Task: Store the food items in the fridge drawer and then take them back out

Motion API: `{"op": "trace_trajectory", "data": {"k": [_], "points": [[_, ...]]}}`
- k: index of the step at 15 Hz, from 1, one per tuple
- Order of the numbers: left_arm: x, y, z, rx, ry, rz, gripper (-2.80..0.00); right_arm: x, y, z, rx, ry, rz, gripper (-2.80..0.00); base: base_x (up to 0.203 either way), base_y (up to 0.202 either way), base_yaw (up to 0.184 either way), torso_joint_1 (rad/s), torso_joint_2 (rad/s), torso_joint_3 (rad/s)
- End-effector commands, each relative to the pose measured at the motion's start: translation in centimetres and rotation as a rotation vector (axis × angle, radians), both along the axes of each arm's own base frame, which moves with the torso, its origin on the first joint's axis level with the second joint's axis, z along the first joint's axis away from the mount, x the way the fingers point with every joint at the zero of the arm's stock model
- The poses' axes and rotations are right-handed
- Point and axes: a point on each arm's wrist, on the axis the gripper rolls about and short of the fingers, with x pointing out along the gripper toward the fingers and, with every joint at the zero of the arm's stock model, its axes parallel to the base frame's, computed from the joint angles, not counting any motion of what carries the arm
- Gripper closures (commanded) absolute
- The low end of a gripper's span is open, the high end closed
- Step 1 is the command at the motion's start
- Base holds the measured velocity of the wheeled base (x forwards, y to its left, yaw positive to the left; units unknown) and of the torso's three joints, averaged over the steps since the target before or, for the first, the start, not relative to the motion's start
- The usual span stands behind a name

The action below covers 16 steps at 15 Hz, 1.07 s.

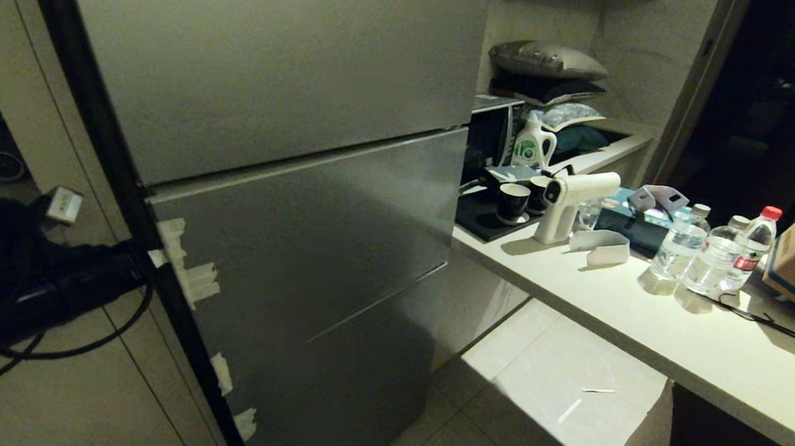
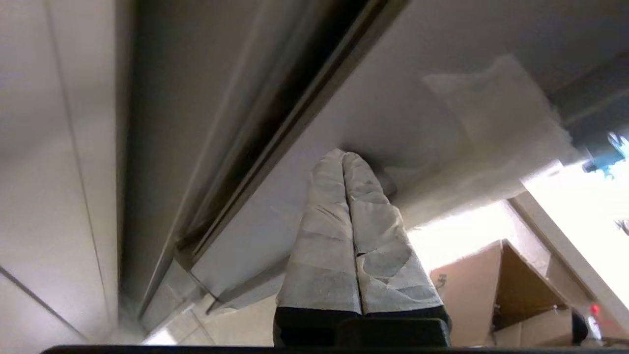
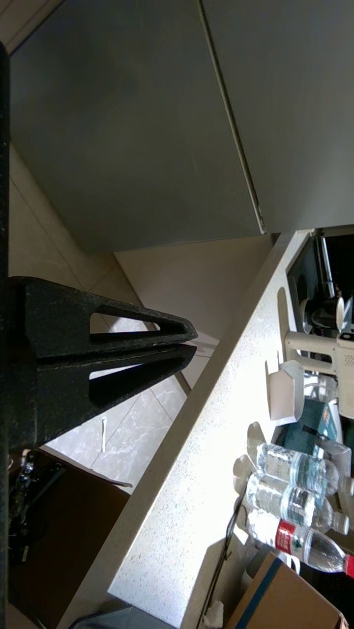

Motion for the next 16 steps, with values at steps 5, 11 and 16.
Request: {"op": "trace_trajectory", "data": {"k": [5,11,16], "points": [[-0.3,-1.4,-0.3,-0.001,0.007,-0.048,0.0,0.3,0.0,-0.8,-0.001,0.031,-0.001,0.0,0.0,0.0,0.0,0.0,0.0,0.0],[-2.7,-2.5,-1.0,0.002,0.041,-0.084,0.0,0.3,0.0,-0.8,-0.001,0.031,0.001,0.0,0.0,0.0,0.0,0.0,0.0,0.0],[-4.6,-3.6,-1.1,0.003,0.049,-0.126,0.0,0.3,0.0,-0.8,-0.001,0.031,0.001,0.0,0.0,0.0,0.0,0.0,0.0,0.0]]}}
